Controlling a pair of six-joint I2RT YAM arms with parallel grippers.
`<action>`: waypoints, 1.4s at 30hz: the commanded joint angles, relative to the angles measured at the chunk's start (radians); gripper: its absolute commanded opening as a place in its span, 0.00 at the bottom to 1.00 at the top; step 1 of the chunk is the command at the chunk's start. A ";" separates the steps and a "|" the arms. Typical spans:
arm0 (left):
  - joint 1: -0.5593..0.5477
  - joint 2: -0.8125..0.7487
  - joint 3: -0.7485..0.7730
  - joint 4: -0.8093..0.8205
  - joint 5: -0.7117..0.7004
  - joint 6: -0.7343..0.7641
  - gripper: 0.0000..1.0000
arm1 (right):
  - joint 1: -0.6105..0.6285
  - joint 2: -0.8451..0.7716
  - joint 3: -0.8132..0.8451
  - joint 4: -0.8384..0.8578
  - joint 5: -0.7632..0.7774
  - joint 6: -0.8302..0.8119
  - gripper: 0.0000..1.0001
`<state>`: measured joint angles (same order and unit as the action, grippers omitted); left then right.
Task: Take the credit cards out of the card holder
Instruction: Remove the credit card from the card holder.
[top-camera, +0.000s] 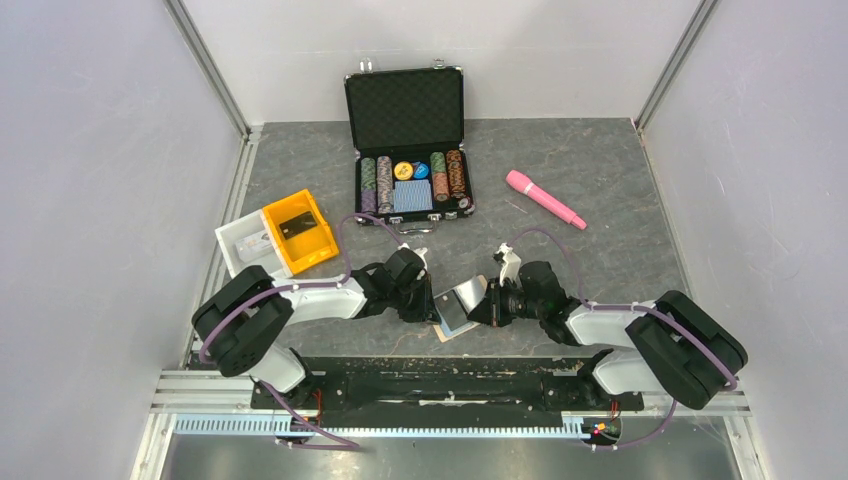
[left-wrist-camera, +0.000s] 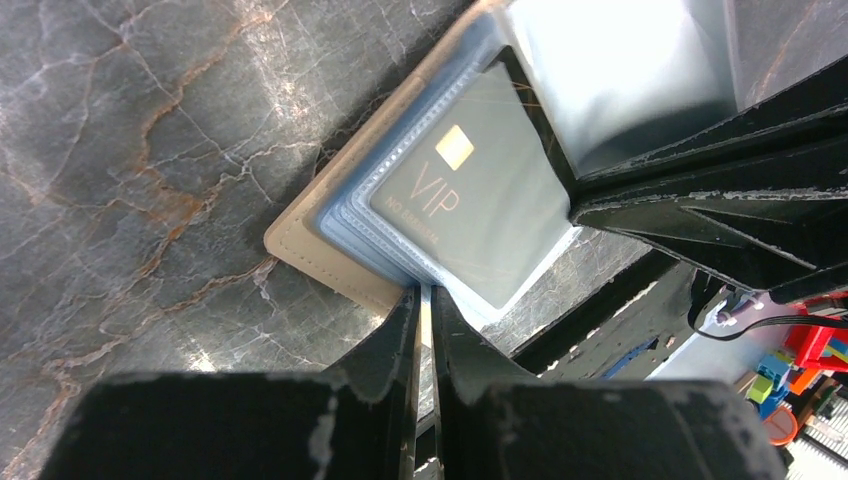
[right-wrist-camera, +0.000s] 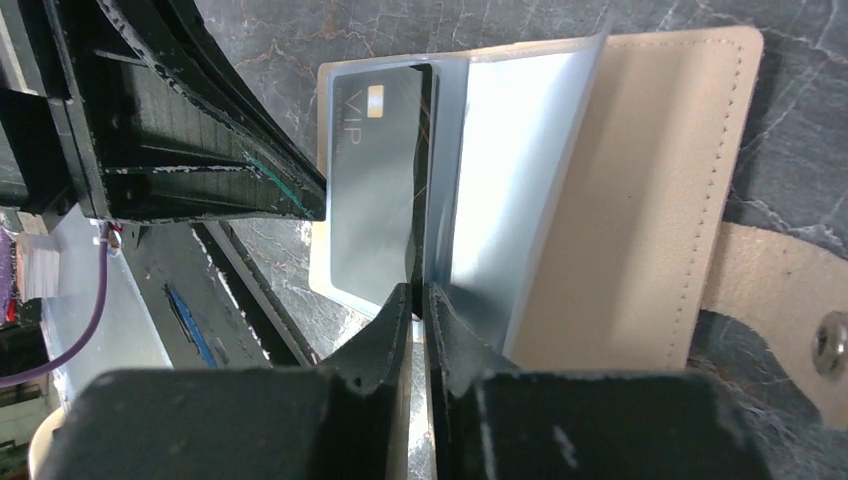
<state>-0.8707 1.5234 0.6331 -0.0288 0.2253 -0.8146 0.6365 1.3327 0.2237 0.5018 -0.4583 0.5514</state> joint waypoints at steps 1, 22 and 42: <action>-0.005 0.034 0.010 0.047 -0.009 -0.022 0.15 | 0.003 -0.005 0.016 0.045 -0.017 0.003 0.03; -0.005 0.029 0.016 -0.071 -0.079 0.028 0.18 | -0.043 -0.113 -0.035 0.000 -0.051 -0.007 0.00; -0.005 0.021 0.039 -0.106 -0.077 0.040 0.22 | -0.141 -0.288 -0.023 -0.211 0.045 -0.033 0.00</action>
<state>-0.8730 1.5299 0.6586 -0.0700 0.2153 -0.8135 0.5133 1.1061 0.1745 0.3466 -0.4683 0.5472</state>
